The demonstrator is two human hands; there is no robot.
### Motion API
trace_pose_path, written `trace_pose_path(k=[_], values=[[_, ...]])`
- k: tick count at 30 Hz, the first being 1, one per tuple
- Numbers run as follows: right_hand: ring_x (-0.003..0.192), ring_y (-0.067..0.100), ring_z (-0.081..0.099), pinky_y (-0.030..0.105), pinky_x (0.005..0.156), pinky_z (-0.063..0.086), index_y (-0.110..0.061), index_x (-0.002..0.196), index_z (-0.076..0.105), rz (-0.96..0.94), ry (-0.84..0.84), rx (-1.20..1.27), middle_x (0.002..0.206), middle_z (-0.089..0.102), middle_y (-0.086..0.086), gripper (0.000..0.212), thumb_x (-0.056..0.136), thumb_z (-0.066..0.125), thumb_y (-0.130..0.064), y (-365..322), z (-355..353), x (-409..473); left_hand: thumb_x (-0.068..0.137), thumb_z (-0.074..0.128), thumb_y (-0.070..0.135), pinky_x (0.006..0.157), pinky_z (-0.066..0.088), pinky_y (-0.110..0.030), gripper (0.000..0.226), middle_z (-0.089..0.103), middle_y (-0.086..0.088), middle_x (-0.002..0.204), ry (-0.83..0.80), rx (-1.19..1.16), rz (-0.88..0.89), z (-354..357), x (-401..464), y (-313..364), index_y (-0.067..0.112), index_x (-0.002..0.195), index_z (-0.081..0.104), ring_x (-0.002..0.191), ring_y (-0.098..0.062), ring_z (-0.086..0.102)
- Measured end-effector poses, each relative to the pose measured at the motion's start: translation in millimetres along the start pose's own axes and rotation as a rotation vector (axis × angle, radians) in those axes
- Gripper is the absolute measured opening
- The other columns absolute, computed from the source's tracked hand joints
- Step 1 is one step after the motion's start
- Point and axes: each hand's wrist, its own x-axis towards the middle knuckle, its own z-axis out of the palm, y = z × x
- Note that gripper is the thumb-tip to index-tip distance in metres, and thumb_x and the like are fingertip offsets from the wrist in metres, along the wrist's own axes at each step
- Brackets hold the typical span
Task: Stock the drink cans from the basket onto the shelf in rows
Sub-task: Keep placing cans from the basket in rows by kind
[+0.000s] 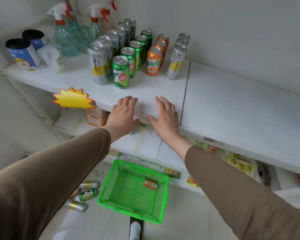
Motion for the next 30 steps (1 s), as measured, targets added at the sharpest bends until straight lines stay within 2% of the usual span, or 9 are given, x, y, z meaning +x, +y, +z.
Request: trace_pose_path(k=[3,7,13,19,26,30], values=[[0.145,0.028,0.028,0.045,0.115,0.031,-0.021,0.154,0.037,-0.052,0.024,-0.052,0.162,0.03,0.003,0.073,0.092,0.065,-0.045,-16.4,16.2,-47.4,0.08,0.07,0.037,0.105,0.038,-0.046,0.078,0.038,-0.01,0.145,0.032,0.002,0.02,8.1,-52.0,-11.0,0.013,0.145,0.035,0.132,-0.033,0.037],[0.149,0.028,0.023,0.048,0.121,0.021,-0.022,0.152,0.04,-0.101,0.012,-0.076,0.165,0.026,0.001,0.072,0.089,0.068,-0.043,-29.8,51.2,-109.7,0.077,0.072,0.037,0.107,0.035,-0.046,0.082,0.037,-0.01,0.146,-0.021,0.014,0.014,36.4,-116.3,-25.9,0.014,0.146,0.033,0.135,-0.033,0.034],[0.147,0.029,0.026,0.051,0.119,0.026,-0.023,0.152,0.038,-0.106,-0.133,-0.109,0.163,0.028,0.002,0.072,0.09,0.068,-0.042,0.0,134.6,-178.4,0.076,0.073,0.035,0.109,0.033,-0.043,0.086,0.033,-0.006,0.15,-0.163,-0.001,-0.061,120.1,-180.7,-53.5,0.018,0.148,0.029,0.137,-0.028,0.031],[0.144,0.029,0.031,0.046,0.117,0.03,-0.022,0.152,0.04,-0.025,-0.269,-0.127,0.162,0.032,0.002,0.076,0.086,0.072,-0.04,73.3,242.9,-215.6,0.079,0.07,0.038,0.112,0.028,-0.041,0.088,0.03,-0.008,0.153,-0.325,0.029,-0.113,243.6,-209.3,-79.2,0.016,0.151,0.024,0.139,-0.029,0.028],[0.139,0.033,0.036,0.044,0.117,0.033,-0.015,0.151,0.041,0.075,-0.433,-0.129,0.155,0.039,0.009,0.074,0.087,0.074,-0.031,195.5,399.0,-250.8,0.084,0.066,0.042,0.115,0.025,-0.042,0.09,0.02,-0.006,0.158,-0.475,0.044,-0.174,423.6,-230.1,-103.4,0.02,0.154,0.015,0.144,-0.027,0.021],[0.134,0.034,0.041,0.045,0.111,0.038,-0.014,0.147,0.043,0.098,-0.496,-0.161,0.148,0.046,0.01,0.072,0.085,0.077,-0.027,258.9,487.9,-265.2,0.085,0.064,0.042,0.115,0.022,-0.04,0.089,0.02,-0.006,0.158,-0.529,0.053,-0.168,525.0,-237.6,-117.4,0.02,0.154,0.013,0.144,-0.027,0.02]])
